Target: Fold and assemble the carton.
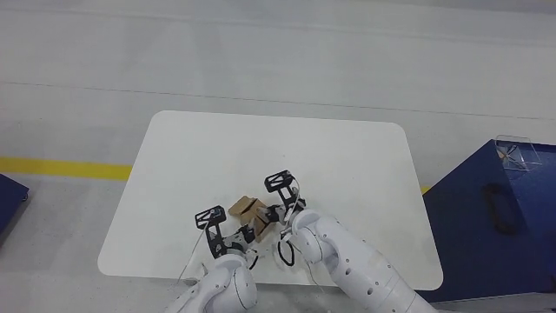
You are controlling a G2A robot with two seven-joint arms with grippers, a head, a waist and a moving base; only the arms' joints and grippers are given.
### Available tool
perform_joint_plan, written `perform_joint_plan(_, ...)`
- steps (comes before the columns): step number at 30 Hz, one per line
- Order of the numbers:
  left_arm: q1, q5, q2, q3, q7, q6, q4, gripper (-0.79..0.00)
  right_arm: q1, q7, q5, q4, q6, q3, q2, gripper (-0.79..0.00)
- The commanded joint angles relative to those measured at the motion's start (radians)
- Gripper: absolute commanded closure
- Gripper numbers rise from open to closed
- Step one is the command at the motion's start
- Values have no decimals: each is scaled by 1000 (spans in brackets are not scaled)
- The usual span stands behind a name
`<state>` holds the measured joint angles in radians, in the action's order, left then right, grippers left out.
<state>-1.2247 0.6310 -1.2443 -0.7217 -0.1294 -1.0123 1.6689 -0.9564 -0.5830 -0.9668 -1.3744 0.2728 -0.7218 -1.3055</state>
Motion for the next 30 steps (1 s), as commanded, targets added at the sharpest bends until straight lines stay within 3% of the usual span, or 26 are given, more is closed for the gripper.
perform_joint_plan(1, -2, 23, -10, -1, -18, 0, -9, -785, 0, -4, -9, 4, -1, -4, -2, -785)
perform_joint_plan(12, -40, 53, -80, -66, -28, 0, 14, -785, -9, 42, -24, -14, 10, -34, -18, -785)
perform_joint_plan(16, -83, 98, -93, -143, 24, 0, 66, -785, -38, 44, -11, -60, 2, -88, -9, -785)
perform_joint_plan(18, -115, 156, -99, -191, 85, 0, 90, -785, -72, 5, 12, -102, -48, -125, 4, -785)
perform_joint_plan(23, -171, 98, -119, -254, 69, 0, 227, -785, -173, -182, 15, -203, -254, -214, 49, -785)
perform_joint_plan(26, -204, 0, -131, -270, 57, 19, 308, -785, -226, -236, -23, -237, -288, -237, 65, -785)
perform_joint_plan(30, -242, -23, -139, -262, 106, 81, 331, -785, -246, -220, -85, -233, -240, -237, 67, -785)
